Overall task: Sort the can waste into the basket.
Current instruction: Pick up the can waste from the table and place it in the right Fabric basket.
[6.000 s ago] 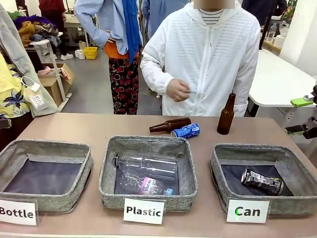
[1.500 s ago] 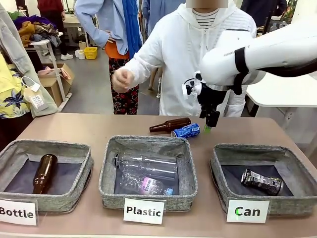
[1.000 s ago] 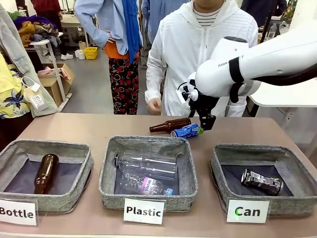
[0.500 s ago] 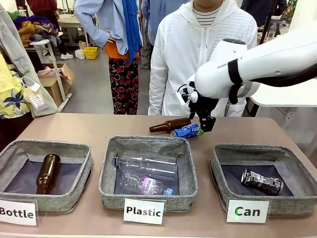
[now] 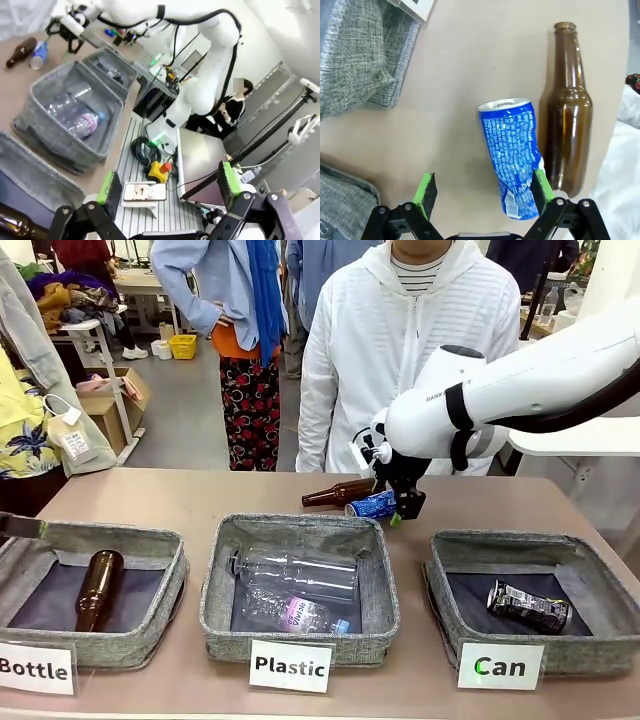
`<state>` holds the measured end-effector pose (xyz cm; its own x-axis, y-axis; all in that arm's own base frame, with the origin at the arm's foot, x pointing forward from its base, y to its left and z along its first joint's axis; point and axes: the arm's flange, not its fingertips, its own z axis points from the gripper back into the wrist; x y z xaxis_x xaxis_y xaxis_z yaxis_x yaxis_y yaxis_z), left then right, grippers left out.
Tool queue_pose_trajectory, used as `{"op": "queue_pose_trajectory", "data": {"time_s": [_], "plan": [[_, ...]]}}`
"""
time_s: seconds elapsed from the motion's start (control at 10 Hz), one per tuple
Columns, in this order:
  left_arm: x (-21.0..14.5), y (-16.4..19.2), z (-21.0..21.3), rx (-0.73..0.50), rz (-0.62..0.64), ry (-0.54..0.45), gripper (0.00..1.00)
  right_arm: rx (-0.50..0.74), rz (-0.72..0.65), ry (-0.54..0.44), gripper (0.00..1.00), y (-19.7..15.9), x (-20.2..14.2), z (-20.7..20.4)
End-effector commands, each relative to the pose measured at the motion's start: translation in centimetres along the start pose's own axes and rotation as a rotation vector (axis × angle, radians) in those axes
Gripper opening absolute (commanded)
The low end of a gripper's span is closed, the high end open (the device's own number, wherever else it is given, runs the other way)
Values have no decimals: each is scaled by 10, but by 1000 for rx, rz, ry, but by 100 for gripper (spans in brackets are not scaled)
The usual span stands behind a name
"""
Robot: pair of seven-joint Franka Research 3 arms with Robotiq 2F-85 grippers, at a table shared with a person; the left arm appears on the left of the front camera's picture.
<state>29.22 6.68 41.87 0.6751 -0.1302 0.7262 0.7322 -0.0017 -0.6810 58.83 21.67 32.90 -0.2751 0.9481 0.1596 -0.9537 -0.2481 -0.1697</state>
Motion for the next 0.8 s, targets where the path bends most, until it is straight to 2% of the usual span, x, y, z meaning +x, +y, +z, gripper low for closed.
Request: {"op": "queue_pose_trajectory", "data": {"time_s": [0.0, 0.5, 0.6, 0.7], "plan": [[-1, -10, 8, -17, -10, -25, 100, -14, 28, -11, 100, -11, -6, -1], [-1, -10, 8, -17, -10, -25, 100, -20, 22, 13, 100, -14, -14, -19], [-1, -10, 8, -17, -10, -25, 100, -56, 37, -44, 100, 22, -23, 30], [-1, -10, 8, -17, -10, -25, 100, -58, 12, -18, 100, 62, -31, 78]]}}
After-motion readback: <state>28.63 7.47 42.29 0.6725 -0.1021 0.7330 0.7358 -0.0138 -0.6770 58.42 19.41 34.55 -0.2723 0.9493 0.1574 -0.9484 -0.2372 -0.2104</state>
